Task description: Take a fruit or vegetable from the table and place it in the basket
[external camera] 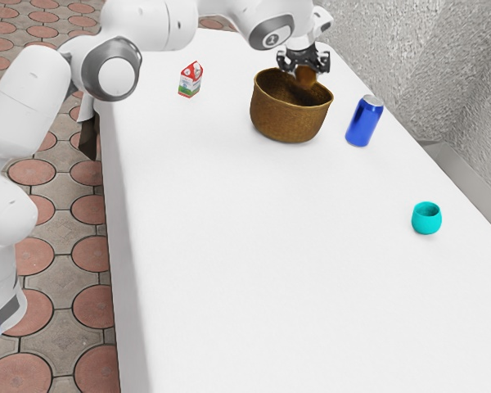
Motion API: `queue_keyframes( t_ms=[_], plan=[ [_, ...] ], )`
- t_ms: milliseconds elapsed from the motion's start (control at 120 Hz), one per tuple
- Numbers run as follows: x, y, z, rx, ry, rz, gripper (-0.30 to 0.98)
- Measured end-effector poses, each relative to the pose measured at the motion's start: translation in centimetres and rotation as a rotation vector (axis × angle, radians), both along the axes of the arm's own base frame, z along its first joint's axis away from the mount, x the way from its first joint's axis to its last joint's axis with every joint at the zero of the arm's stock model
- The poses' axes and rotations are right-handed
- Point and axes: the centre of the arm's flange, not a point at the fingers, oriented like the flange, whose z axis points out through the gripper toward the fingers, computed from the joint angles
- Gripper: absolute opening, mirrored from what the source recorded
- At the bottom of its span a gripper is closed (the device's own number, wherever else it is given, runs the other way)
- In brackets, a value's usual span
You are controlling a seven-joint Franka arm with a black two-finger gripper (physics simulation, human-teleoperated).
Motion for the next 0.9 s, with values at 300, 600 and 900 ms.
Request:
queue_keyframes(
  t_ms=[300, 600, 900],
  plan=[
    [-2.2, 5.9, -1.1, 0.034, -0.002, 0.088, 0.27],
    [-1.5, 7.1, -3.3, 0.03, -0.039, 0.085, 0.28],
    [0.1, 5.7, -4.2, 0.038, -0.121, 0.028, 0.59]
  ],
)
